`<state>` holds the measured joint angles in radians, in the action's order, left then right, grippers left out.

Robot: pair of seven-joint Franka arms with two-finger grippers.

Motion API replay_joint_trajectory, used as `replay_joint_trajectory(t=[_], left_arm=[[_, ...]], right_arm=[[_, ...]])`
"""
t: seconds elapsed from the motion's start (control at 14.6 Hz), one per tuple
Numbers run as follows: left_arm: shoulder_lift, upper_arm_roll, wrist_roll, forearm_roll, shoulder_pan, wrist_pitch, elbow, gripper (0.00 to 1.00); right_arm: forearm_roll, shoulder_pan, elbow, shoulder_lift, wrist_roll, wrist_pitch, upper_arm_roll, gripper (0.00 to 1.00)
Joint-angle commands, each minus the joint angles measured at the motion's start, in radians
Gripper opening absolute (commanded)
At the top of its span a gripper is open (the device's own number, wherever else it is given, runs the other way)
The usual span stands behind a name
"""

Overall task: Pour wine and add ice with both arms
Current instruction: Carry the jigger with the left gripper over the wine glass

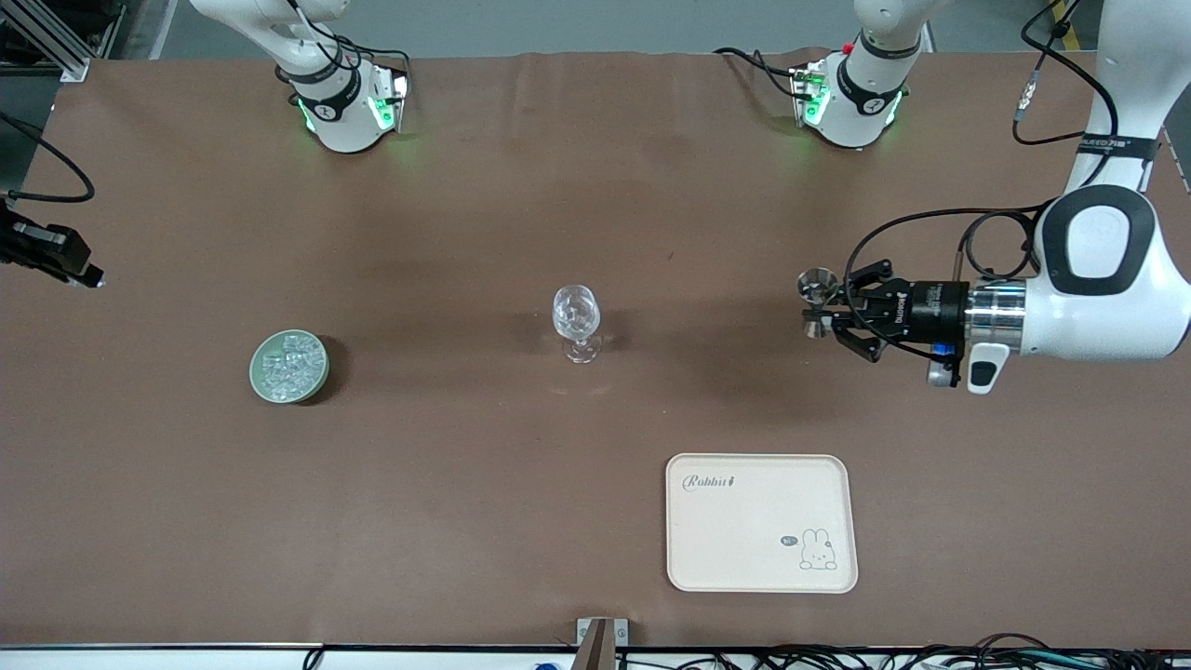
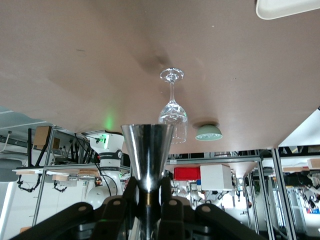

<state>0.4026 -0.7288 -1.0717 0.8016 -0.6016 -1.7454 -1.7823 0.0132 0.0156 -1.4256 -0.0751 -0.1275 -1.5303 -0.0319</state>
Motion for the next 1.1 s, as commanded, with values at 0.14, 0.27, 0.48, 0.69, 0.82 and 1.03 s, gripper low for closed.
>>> replay_joint_trajectory(t=[0.14,0.27,0.48,0.69,0.82,1.03], left_arm=[[0.024,-0.015,0.023,0.067,-0.004,0.021,0.000,0.00],[0.024,-0.015,0.023,0.096,0.029,0.015,0.000,0.00],[0.028,-0.009,0.004,0.120,0.104,-0.038,-0.005,0.00],[0.022,0.106,0.004,0.148,0.264,-0.068,-0.003,0.00],[0.021,0.117,-0.010,0.159,0.318,-0.111,-0.005,0.00],[0.035,0.141,-0.046,0.162,0.407,-0.224,-0.003,0.01]], right_arm=[[0.001,-0.002,-0.024,0.024,0.009,-0.001,-0.002,0.01],[0.001,0.000,-0.024,0.024,0.009,-0.001,-0.002,0.01],[0.001,0.000,-0.024,0.024,0.009,-0.001,-0.002,0.01],[0.001,-0.002,-0.024,0.024,0.009,-0.001,-0.002,0.01],[0.001,-0.002,-0.022,0.024,0.009,-0.001,-0.002,0.01],[0.002,0.000,-0.022,0.023,0.009,-0.005,-0.002,0.00]])
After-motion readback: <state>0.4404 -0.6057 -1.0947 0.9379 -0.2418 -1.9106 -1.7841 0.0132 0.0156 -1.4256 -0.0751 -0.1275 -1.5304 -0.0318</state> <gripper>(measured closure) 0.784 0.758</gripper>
